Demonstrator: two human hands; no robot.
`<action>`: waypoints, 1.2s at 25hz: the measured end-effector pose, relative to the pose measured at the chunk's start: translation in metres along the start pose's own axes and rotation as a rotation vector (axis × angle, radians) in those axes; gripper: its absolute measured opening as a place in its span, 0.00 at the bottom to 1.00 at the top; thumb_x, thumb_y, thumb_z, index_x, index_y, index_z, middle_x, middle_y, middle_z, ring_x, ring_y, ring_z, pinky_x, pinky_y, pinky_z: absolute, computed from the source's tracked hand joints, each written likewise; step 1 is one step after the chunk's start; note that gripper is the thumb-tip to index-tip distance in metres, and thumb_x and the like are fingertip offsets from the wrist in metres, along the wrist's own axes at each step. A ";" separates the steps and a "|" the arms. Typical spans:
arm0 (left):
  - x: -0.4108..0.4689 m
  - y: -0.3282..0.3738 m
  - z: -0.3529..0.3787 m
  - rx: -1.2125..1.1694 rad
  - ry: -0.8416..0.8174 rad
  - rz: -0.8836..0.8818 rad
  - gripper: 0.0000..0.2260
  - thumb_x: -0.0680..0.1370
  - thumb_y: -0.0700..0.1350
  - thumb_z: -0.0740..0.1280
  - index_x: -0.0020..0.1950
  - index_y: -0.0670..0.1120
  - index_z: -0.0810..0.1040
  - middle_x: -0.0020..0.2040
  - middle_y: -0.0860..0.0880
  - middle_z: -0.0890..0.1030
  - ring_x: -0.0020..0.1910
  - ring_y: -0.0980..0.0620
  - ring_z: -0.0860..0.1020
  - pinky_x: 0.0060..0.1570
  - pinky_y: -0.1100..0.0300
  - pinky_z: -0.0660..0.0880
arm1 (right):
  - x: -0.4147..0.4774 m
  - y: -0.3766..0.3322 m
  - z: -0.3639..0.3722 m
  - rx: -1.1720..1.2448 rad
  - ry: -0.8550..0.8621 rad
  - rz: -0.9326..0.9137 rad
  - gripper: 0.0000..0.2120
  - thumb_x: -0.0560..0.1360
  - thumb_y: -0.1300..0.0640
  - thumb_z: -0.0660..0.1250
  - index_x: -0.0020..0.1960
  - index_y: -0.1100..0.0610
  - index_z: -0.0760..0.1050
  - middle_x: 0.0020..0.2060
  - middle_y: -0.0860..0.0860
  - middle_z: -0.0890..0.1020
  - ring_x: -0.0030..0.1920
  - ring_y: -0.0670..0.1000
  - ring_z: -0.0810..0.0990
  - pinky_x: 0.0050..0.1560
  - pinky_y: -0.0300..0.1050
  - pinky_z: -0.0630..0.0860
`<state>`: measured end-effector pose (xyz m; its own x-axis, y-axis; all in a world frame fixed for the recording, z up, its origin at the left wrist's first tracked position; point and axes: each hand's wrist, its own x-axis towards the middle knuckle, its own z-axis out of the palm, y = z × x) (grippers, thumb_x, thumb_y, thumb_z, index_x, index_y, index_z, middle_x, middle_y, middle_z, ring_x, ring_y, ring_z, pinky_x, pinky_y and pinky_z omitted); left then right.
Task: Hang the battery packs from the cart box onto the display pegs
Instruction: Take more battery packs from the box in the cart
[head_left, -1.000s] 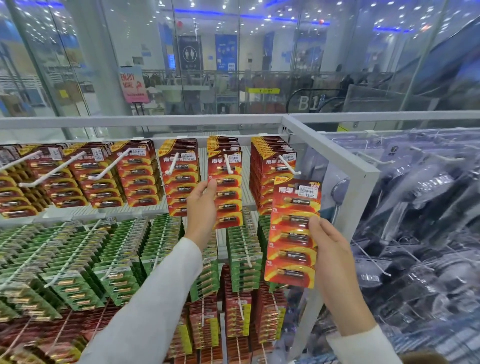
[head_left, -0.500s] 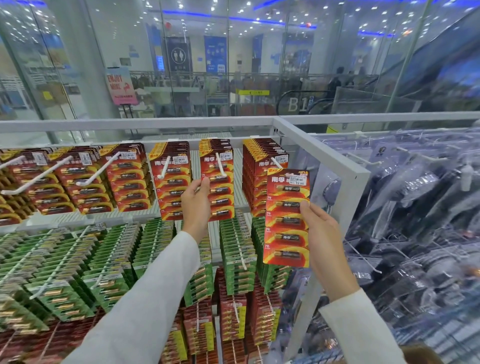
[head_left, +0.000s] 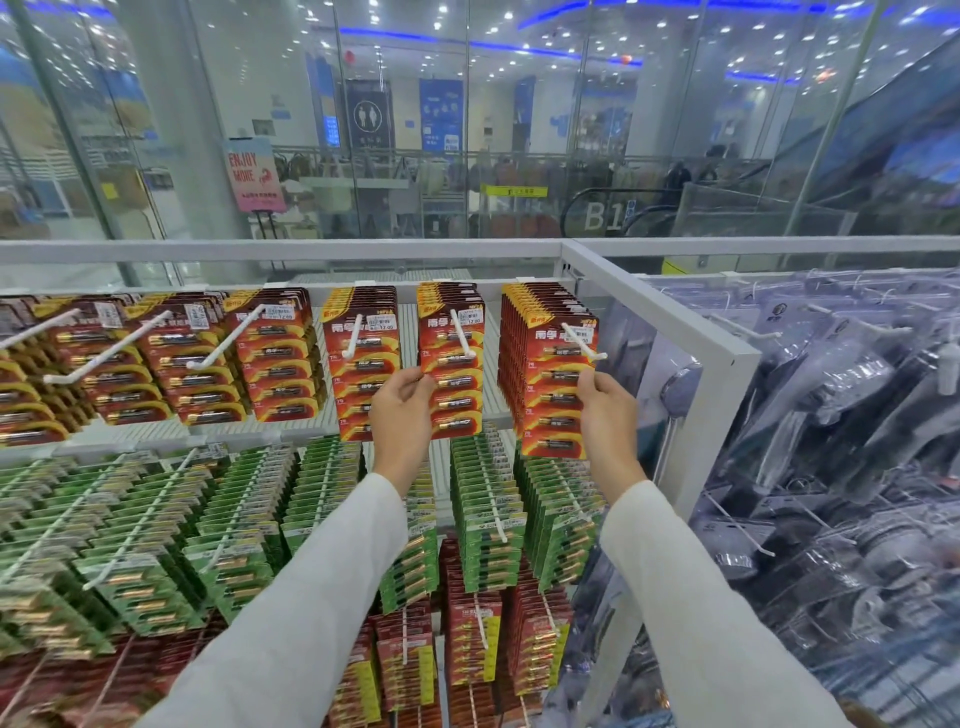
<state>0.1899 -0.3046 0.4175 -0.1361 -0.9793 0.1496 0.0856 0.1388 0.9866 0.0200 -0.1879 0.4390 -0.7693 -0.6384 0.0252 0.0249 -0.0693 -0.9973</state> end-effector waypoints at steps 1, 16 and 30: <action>0.001 -0.002 -0.001 0.008 -0.001 0.011 0.09 0.85 0.44 0.65 0.65 0.46 0.80 0.57 0.49 0.85 0.54 0.51 0.84 0.56 0.51 0.83 | 0.002 0.002 0.000 0.004 0.010 -0.002 0.14 0.85 0.46 0.60 0.59 0.54 0.78 0.49 0.51 0.87 0.42 0.49 0.88 0.49 0.54 0.84; -0.066 -0.036 -0.061 0.022 -0.063 -0.020 0.08 0.85 0.45 0.65 0.58 0.57 0.81 0.58 0.55 0.85 0.59 0.54 0.83 0.65 0.47 0.78 | -0.058 0.035 -0.026 -0.272 0.101 -0.119 0.13 0.85 0.49 0.60 0.66 0.51 0.76 0.57 0.43 0.78 0.59 0.46 0.76 0.57 0.43 0.68; -0.240 -0.176 -0.089 0.114 -0.320 -0.394 0.08 0.84 0.45 0.65 0.59 0.55 0.82 0.58 0.54 0.86 0.58 0.50 0.84 0.57 0.51 0.78 | -0.251 0.198 -0.163 -0.353 0.355 0.264 0.13 0.83 0.46 0.62 0.63 0.48 0.79 0.59 0.42 0.82 0.60 0.43 0.79 0.59 0.42 0.74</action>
<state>0.2957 -0.1070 0.2019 -0.4329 -0.8689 -0.2400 -0.1387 -0.1989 0.9702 0.1141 0.0837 0.2241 -0.9352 -0.2978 -0.1919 0.0773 0.3572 -0.9308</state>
